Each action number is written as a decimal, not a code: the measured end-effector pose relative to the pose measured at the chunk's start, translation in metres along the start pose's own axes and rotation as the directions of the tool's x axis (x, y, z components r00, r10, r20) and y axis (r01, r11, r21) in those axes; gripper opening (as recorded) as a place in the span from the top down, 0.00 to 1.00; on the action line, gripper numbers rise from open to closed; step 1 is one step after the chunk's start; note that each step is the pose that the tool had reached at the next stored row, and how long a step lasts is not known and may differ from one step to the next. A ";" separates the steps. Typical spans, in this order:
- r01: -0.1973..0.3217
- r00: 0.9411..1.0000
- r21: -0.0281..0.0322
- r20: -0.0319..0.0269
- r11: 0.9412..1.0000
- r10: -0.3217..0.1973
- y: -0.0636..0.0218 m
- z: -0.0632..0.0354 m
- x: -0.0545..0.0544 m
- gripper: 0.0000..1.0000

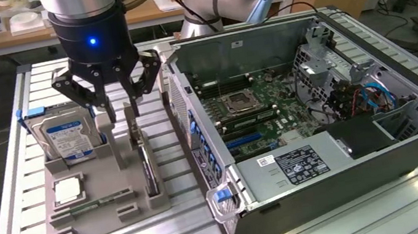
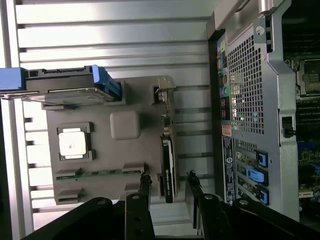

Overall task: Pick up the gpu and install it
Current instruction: 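Pick up the gpu and move the gpu toward the slot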

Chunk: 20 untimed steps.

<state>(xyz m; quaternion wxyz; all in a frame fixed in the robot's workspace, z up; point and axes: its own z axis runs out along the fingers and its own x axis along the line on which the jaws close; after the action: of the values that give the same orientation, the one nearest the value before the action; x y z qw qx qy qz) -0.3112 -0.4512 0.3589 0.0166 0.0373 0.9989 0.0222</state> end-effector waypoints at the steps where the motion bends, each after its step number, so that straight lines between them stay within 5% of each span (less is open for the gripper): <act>1: 0.000 1.000 0.000 0.000 1.000 0.000 0.0000 0.0005 0.000 0.58; 20: 0.000 1.000 0.000 0.004 1.000 0.000 -0.0008 0.0183 0.001 0.58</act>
<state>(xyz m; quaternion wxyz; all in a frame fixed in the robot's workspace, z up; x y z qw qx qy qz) -0.3112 -0.4512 0.3406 0.0183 0.0373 0.9989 0.0223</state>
